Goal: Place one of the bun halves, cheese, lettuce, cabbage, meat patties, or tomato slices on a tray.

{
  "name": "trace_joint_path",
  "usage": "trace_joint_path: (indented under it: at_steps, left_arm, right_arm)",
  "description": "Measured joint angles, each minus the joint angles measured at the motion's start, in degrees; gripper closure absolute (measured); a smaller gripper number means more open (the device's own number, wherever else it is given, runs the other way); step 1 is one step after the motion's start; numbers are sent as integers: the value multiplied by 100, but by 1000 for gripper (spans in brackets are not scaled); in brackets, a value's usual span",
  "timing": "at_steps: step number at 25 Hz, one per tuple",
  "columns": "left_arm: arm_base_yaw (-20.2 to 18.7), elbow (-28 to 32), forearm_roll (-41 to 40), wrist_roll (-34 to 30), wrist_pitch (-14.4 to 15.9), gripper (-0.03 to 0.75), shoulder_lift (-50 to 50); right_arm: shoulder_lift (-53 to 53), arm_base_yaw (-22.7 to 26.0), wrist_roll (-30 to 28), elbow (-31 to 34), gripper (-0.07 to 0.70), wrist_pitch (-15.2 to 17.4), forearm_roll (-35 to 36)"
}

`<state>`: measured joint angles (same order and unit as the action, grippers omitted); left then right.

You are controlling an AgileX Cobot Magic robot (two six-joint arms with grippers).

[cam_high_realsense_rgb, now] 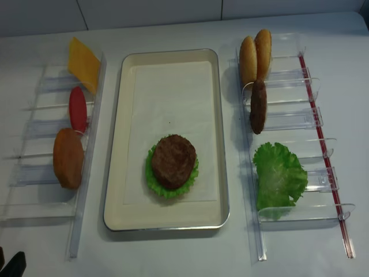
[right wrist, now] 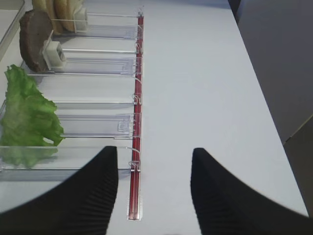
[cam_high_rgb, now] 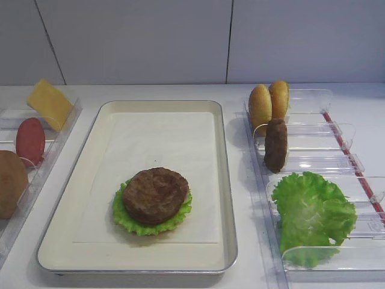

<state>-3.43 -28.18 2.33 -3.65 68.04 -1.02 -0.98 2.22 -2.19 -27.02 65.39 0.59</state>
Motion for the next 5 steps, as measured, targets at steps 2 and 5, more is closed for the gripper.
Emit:
trace_joint_path:
  at_steps: [2, 5]
  left_arm:
    - [0, 0, 0, 0, 0, 452, 0]
    - [0, 0, 0, 0, 0, 452, 0]
  right_arm:
    - [0, 0, 0, 0, 290, 0, 0]
    - [0, 0, 0, 0, 311, -10, 0]
